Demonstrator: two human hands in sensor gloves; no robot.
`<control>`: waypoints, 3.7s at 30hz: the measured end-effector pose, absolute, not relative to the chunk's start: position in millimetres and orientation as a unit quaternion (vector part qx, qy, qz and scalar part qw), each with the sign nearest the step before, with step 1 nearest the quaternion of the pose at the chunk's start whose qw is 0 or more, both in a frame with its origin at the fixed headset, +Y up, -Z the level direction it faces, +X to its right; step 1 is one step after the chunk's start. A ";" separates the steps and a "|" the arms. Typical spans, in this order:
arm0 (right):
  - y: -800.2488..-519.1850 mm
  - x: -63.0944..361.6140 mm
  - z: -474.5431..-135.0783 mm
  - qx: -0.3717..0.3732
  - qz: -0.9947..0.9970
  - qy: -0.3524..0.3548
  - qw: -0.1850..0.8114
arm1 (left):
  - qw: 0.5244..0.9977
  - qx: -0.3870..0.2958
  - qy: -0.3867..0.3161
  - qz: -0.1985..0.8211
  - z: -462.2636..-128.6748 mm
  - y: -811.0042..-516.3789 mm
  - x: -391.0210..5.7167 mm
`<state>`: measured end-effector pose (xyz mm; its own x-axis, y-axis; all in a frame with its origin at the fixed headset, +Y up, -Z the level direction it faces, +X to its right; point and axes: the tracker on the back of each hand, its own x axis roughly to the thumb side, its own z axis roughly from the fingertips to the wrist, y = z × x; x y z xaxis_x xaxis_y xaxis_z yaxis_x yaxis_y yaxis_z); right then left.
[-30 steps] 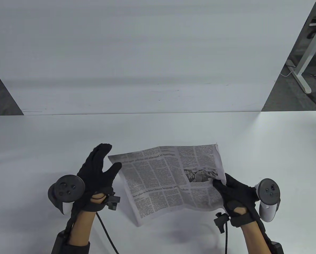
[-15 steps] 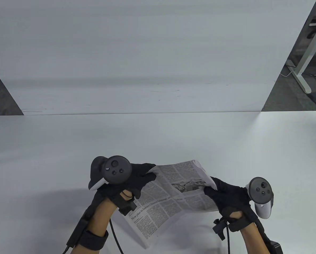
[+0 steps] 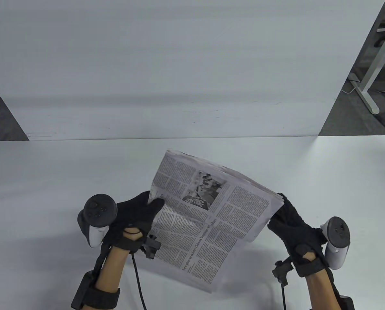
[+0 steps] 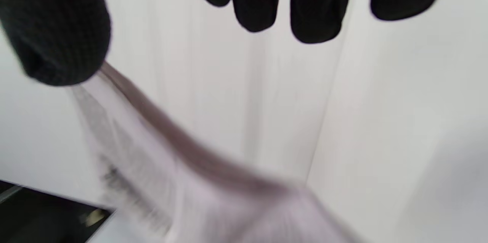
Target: Unfold folded newspaper and lay flat
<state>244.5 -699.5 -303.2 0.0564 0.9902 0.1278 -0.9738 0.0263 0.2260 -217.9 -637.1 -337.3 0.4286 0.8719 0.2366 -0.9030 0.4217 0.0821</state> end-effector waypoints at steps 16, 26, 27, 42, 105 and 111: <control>-742.7 164.2 -305.0 0.166 0.623 0.169 0.746 | 0.796 -0.018 -0.012 0.605 -343.3 -694.4 -219.5; -743.1 189.6 -311.0 0.096 0.566 0.172 0.801 | 0.878 0.136 -0.118 0.443 -326.1 -671.3 -212.6; -743.3 194.0 -311.7 0.087 0.562 0.167 0.805 | 0.883 0.151 -0.145 0.421 -322.5 -667.8 -206.3; -763.8 235.0 -317.6 -0.024 0.471 0.137 0.871 | 0.882 0.139 -0.444 0.078 -264.8 -691.4 -63.5; -726.0 257.1 -313.8 0.075 0.464 0.056 0.881 | 0.693 0.246 0.123 0.666 -329.4 -708.2 -287.7; -723.5 253.7 -313.4 0.099 0.453 0.061 0.884 | 0.681 0.220 0.149 0.682 -333.6 -723.1 -289.5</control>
